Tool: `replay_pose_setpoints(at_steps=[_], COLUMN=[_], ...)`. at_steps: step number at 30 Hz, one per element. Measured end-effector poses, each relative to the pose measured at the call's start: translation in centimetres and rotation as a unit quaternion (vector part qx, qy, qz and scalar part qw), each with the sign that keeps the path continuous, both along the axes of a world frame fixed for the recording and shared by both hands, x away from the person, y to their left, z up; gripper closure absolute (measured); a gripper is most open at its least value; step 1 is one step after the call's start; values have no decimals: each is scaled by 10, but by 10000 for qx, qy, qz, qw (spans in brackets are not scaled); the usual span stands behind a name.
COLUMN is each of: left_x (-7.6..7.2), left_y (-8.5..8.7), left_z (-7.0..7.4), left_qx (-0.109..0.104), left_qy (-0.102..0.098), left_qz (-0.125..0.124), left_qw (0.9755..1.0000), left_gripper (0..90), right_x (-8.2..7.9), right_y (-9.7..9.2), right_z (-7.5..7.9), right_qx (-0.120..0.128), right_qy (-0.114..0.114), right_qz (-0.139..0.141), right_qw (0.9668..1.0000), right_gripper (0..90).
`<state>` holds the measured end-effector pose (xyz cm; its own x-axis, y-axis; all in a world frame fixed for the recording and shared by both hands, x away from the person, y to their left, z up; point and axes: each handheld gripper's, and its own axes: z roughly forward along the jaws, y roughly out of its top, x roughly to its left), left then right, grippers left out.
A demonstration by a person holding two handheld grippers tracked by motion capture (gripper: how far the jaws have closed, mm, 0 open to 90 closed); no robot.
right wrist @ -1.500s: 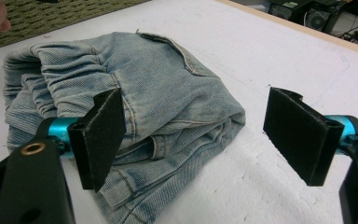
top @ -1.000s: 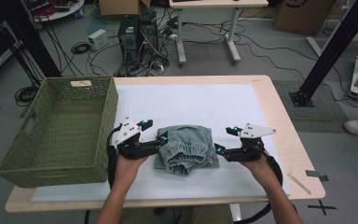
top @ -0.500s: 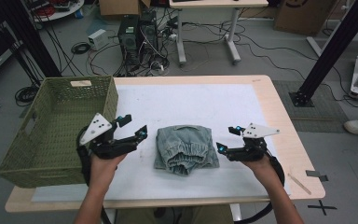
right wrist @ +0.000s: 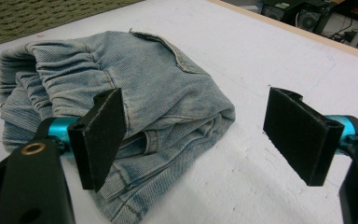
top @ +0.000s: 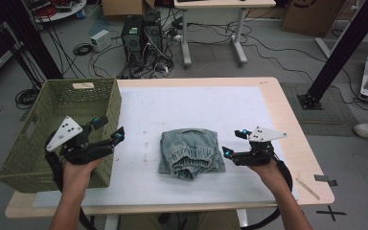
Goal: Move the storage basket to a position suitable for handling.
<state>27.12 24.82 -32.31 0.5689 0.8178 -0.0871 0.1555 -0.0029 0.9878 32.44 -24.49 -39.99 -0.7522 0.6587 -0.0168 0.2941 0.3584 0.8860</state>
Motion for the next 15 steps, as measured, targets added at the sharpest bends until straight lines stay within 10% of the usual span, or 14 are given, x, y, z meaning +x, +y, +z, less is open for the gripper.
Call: replay_pose_setpoints(at_steps=[15], left_x=[-9], left_y=[54], left_z=[0], left_qx=[40], left_qy=[-5], left_qz=[593], left_qw=[9982], left_gripper=[272], right_x=[0], right_y=[2], right_z=[-2], right_qx=[-22], right_qy=[22], right_qz=[-14], right_qw=[10000], right_gripper=[213])
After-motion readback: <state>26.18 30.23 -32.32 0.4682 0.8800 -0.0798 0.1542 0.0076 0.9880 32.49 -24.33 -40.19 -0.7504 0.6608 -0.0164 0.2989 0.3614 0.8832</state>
